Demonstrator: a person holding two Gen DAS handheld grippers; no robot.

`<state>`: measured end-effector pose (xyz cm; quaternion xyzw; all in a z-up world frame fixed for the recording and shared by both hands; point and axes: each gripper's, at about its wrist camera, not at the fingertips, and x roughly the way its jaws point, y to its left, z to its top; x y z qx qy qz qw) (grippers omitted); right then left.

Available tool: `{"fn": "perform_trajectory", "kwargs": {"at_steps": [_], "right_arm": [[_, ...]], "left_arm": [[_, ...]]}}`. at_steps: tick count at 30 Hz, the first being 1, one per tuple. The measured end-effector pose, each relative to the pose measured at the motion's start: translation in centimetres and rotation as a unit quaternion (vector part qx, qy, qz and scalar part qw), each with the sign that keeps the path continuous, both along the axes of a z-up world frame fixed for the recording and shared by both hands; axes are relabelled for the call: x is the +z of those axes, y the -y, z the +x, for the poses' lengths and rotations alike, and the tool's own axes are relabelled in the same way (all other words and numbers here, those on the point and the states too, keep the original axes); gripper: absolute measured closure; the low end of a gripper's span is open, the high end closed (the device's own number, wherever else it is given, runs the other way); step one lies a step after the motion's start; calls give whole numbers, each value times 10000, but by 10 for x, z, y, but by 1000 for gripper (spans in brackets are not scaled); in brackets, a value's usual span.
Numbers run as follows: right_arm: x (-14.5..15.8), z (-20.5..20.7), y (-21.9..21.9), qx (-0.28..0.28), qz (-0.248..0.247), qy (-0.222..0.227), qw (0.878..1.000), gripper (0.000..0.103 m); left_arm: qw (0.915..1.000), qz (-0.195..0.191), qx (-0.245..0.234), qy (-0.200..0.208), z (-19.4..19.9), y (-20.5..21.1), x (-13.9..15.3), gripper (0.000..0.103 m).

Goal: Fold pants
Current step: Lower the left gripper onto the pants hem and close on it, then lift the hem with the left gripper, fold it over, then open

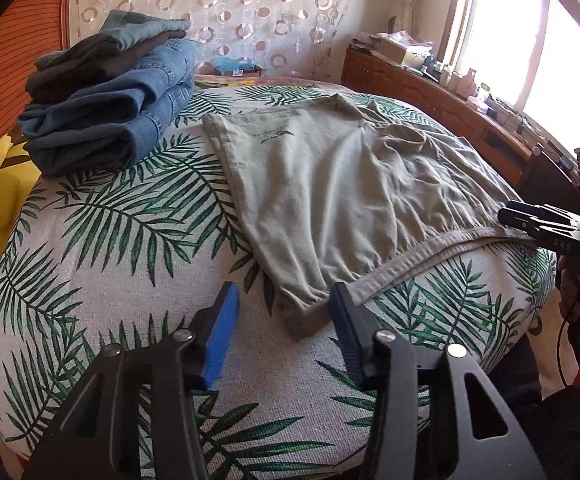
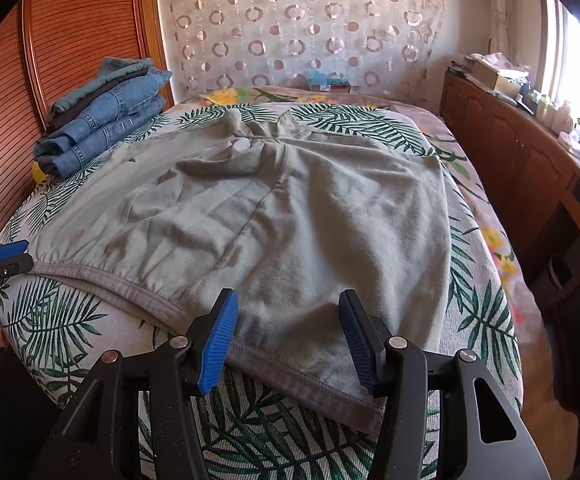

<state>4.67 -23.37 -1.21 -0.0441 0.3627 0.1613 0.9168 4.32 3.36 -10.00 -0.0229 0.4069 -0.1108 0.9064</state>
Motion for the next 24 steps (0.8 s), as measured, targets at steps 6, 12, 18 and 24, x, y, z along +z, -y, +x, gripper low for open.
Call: {"fn": "perform_trajectory", "kwargs": {"at_steps": [6,12,18,24], "right_arm": [[-1,-1,2,-16,12,-16,10000,48],[-3,-2,6,-48,37,-34,10000,49],[-3,-3,9,-63,66,-42,9999,48],[-1,-5,11,-71,87,-26,9999,48]], "left_arm": [[9998,-140,-128,-22,1,3,0,79],[9993,-340,-156,49,1,3,6,94],[9990,-286,-252,225,5,10,20,96],[9980,-237,-459,364,16,26,34,97]]}}
